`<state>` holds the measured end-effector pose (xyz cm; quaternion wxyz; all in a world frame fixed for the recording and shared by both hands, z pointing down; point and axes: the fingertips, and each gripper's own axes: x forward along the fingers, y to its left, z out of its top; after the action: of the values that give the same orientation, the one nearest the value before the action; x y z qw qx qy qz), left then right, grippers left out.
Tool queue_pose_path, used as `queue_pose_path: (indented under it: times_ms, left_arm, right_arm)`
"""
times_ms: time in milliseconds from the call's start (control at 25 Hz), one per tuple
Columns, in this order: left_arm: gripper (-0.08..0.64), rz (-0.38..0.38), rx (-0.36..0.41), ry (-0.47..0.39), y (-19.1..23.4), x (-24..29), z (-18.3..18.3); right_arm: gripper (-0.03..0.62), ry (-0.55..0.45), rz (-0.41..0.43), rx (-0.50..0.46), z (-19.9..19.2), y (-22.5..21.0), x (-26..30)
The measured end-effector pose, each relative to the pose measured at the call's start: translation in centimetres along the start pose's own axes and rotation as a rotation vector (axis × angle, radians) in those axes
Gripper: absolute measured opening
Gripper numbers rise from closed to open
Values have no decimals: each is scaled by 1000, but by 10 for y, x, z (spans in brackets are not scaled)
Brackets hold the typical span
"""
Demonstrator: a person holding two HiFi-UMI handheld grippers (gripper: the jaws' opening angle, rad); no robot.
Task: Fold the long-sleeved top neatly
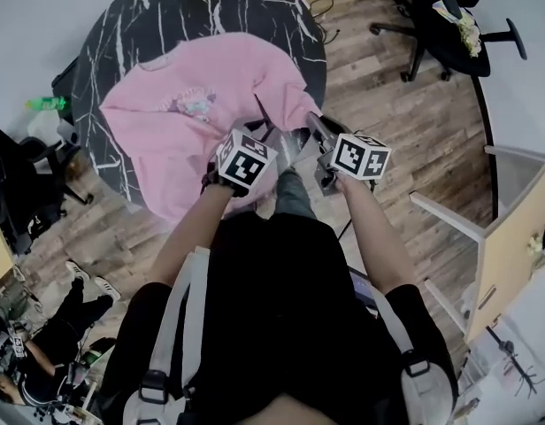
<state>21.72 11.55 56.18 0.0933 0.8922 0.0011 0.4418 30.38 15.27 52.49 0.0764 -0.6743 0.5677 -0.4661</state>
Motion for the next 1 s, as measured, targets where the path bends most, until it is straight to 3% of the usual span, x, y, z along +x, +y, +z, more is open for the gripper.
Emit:
queue_pose_path:
  times_ms: [240, 480, 760, 1000]
  left_arm:
    - [101, 97, -105, -33, 47, -71, -53]
    - [101, 202, -233, -38, 92, -137, -127]
    - [101, 267, -319, -16, 116, -192, -201]
    - [103, 277, -337, 4, 125, -210, -239]
  right_arm:
    - [25, -8, 80, -263, 16, 108, 28]
    - [25, 135, 163, -545, -36, 206, 80]
    - [25, 328, 131, -811, -117, 253, 135]
    - [25, 407, 92, -905, -161, 272, 162]
